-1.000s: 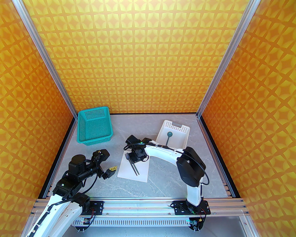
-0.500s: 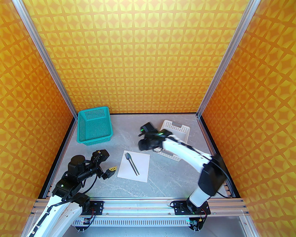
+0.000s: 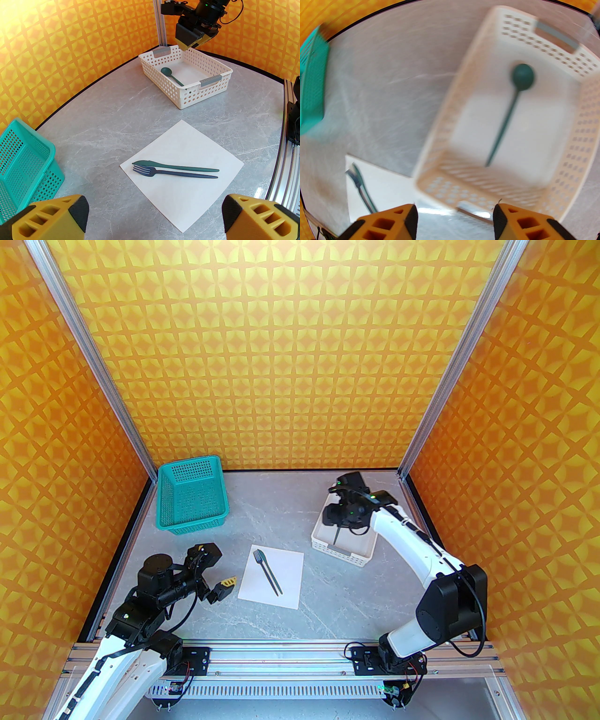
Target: Place the utensils on the paper napkin and roll it up
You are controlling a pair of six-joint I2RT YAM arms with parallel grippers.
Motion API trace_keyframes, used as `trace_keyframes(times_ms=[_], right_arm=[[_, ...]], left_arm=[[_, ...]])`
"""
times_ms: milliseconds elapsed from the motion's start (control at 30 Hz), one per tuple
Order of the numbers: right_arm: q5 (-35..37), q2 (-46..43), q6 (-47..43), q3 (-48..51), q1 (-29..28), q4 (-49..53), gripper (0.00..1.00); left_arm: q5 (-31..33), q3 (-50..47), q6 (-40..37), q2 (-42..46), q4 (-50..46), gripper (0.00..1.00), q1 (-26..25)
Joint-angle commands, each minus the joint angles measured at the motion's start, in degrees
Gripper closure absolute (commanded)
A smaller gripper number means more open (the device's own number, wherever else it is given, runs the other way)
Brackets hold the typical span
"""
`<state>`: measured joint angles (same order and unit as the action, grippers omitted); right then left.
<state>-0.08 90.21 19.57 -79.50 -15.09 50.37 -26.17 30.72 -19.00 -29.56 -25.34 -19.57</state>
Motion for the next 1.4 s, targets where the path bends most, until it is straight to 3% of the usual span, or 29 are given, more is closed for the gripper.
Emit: trace_keyframes(times_ms=[0,733,1367], right_arm=[[-1.59,2.89,-0.64,1.07,2.85,-0.28,0.41],[-1.77,21.40,4.27,-5.60,6.87,-3.86,0.45],[-0.37,29.12,4.55,-10.98,6.93,-2.23,0.51]], left_arm=[[-1.15,-0.61,-0.95,0.64,-1.20,0.01,-0.40],[-1.16,-0.67,-0.42,0.65,-1.11,0.01,-0.47],[-1.16,-0.84,-0.24,1.76,-1.19,0.01,-0.64]])
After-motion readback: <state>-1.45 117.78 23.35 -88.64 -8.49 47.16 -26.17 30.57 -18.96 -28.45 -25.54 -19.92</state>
